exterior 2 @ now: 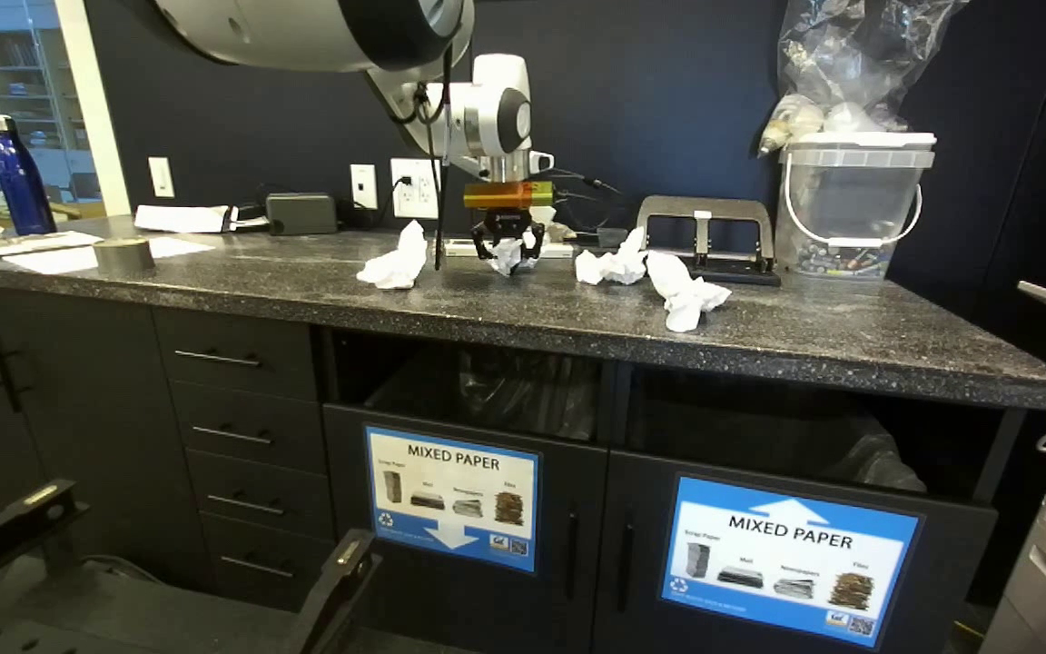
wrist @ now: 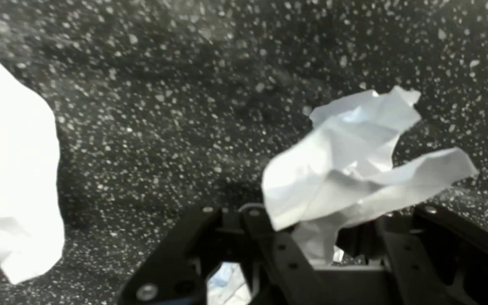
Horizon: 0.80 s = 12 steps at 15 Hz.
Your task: Put the papers in the bin to the left
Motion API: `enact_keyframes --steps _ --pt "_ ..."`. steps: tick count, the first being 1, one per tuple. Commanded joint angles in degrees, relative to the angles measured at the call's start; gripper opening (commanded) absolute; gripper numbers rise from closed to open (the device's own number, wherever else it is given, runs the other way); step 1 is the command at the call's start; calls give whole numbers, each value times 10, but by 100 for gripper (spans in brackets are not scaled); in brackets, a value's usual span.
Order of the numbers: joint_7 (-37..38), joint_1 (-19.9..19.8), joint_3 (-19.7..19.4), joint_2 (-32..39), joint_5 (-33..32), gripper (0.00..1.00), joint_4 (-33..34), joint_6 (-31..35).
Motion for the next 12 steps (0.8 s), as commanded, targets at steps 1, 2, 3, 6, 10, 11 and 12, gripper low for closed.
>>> enact_keyframes --steps 1,2,3,6,10,11,12 --pt "18 -2 -27 -29 -20 6 -32 -34" --pt "20 -4 -31 -37 -20 6 -45 -39" --pt "20 -6 -33 -42 -19 6 -53 -43" --pt "0 -16 -17 -89 -3 6 -128 -42" --pt "-25 -31 10 -151 14 6 -232 -35" --pt "-30 -36 15 -166 16 6 -257 -32" --pt "-31 -39 17 -179 16 6 -281 -26"
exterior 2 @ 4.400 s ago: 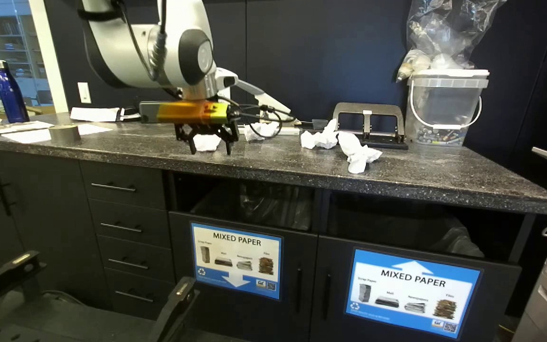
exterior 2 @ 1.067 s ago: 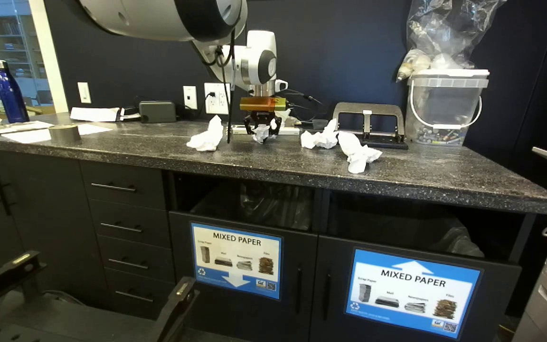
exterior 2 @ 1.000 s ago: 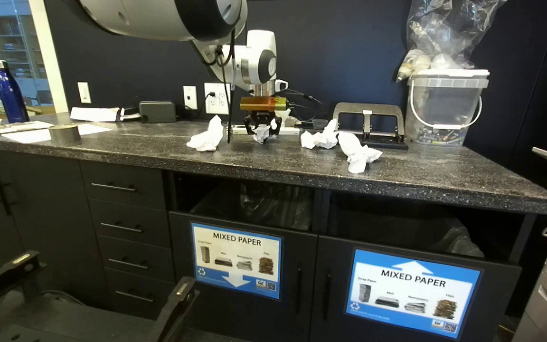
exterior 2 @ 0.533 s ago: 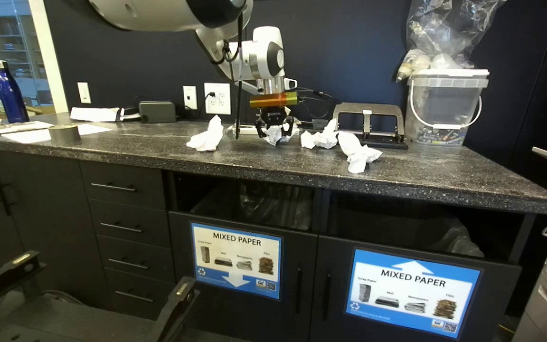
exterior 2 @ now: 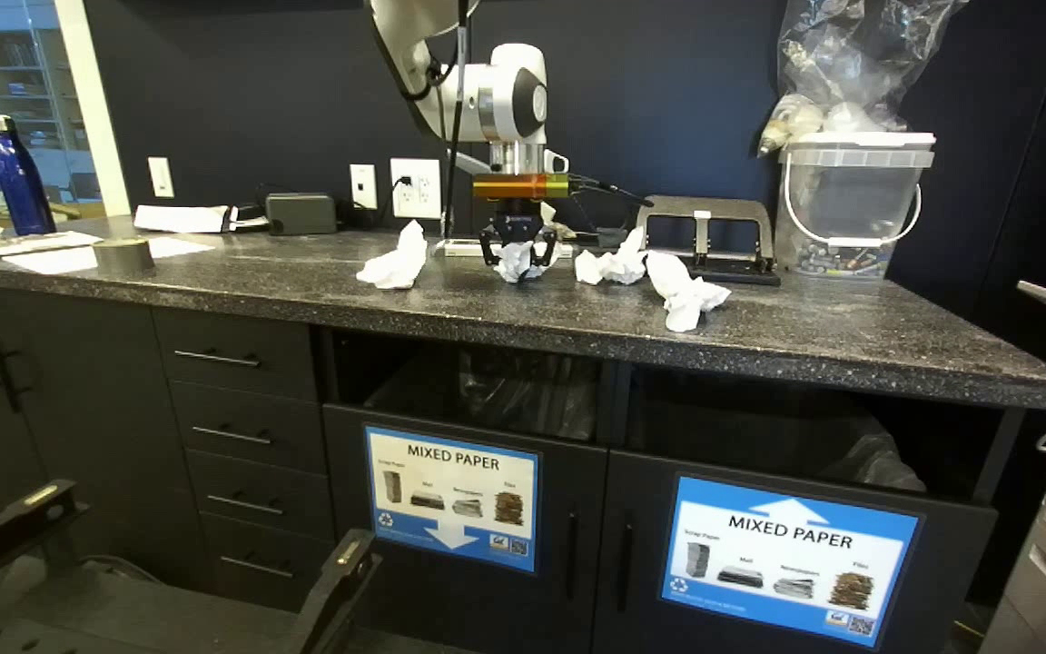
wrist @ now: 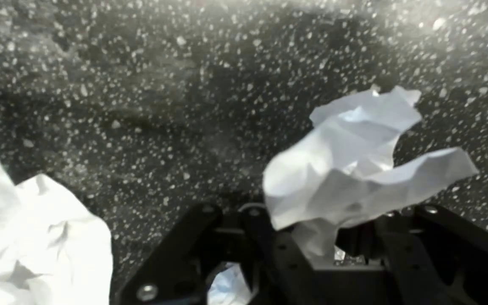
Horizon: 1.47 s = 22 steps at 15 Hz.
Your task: Put the papers in the bin to the left
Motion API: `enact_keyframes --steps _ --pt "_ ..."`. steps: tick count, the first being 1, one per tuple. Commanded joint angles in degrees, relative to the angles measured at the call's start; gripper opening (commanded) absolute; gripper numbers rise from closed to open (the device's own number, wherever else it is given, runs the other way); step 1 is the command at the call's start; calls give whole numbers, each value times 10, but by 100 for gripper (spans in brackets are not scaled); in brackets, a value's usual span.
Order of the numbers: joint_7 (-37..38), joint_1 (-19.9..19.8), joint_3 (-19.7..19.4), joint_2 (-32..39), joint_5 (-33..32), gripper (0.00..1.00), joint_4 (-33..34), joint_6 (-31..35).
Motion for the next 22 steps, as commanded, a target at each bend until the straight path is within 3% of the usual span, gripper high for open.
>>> enact_keyframes --steps 1,7,13,22 --pt "-24 -20 21 -87 17 6 -138 15" --pt "-52 -36 18 -171 53 6 -285 20" --pt "-76 -41 14 -254 47 6 -445 118" --pt "-131 -58 19 -392 97 6 -702 152"
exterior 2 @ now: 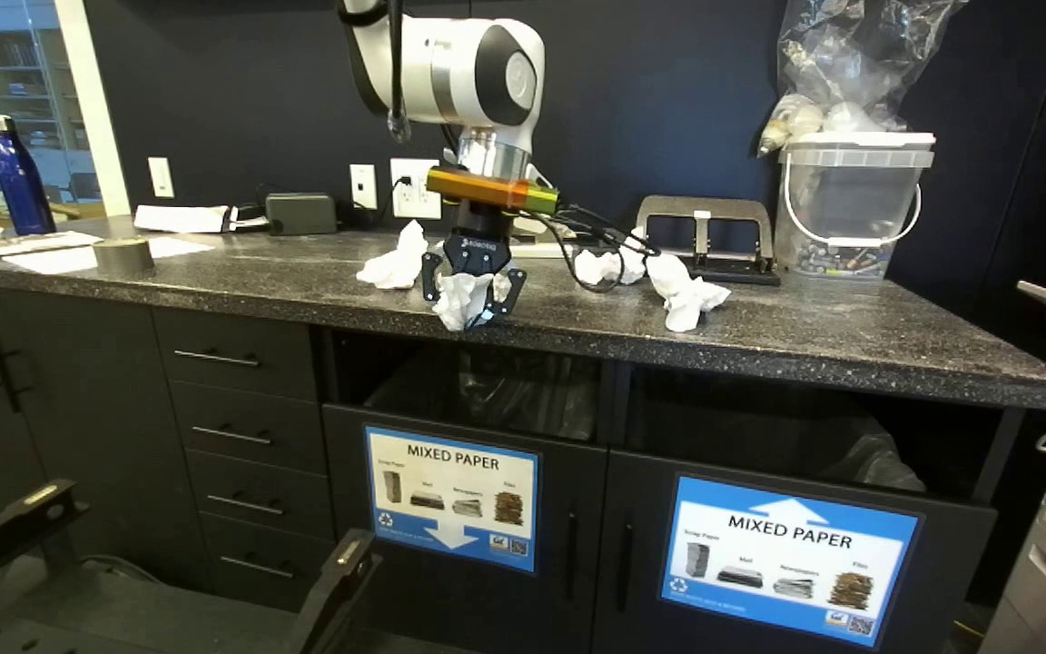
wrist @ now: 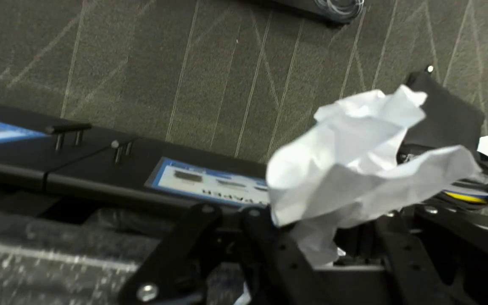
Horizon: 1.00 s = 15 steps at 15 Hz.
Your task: Put the papers in the bin to the left
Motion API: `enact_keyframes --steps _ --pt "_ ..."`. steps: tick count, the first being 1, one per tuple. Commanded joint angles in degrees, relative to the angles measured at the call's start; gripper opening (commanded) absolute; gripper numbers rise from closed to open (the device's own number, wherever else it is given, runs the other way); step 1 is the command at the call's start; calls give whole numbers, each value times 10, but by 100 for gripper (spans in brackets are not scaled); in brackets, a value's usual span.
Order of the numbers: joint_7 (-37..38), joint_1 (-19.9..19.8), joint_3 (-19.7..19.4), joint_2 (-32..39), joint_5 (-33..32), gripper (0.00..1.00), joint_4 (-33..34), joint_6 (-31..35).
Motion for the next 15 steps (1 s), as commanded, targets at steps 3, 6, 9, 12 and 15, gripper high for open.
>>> enact_keyframes --steps 3,6,9,12,15 --pt "-20 -5 -4 -79 17 6 -210 153" --pt "-4 1 -14 -87 -5 6 -312 290" --pt "14 5 -18 -40 -24 6 -366 427" --pt "41 18 -29 21 -57 6 -373 563" --pt "63 48 -53 91 -78 6 -349 693"
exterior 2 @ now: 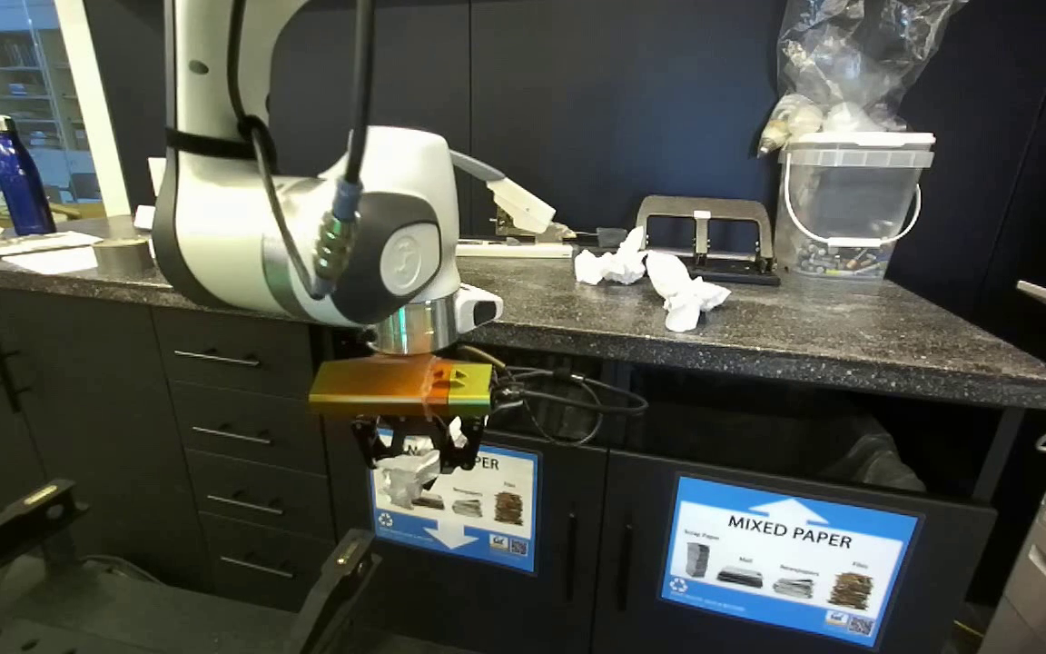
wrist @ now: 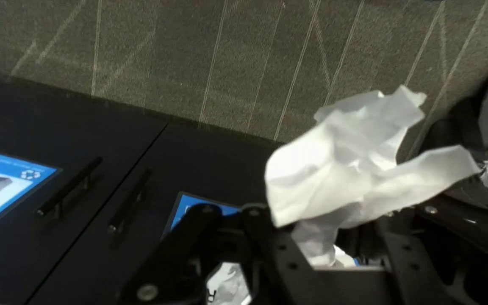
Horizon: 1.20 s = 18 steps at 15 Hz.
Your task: Put the papers in the bin to the left
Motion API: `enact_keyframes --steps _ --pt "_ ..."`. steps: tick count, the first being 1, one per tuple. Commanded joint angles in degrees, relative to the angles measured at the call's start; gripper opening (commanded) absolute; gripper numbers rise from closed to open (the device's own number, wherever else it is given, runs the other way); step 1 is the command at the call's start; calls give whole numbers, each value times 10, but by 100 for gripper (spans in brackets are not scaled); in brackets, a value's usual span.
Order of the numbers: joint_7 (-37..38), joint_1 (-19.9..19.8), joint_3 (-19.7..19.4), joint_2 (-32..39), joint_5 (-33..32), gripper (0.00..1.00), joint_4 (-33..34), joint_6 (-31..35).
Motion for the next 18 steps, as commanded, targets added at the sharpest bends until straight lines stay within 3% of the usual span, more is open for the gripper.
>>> enact_keyframes --steps 1,6,18 --pt "33 46 -34 83 -21 6 32 142" --pt "59 75 -47 188 -5 7 111 277" --pt "154 71 -28 380 58 6 334 486"
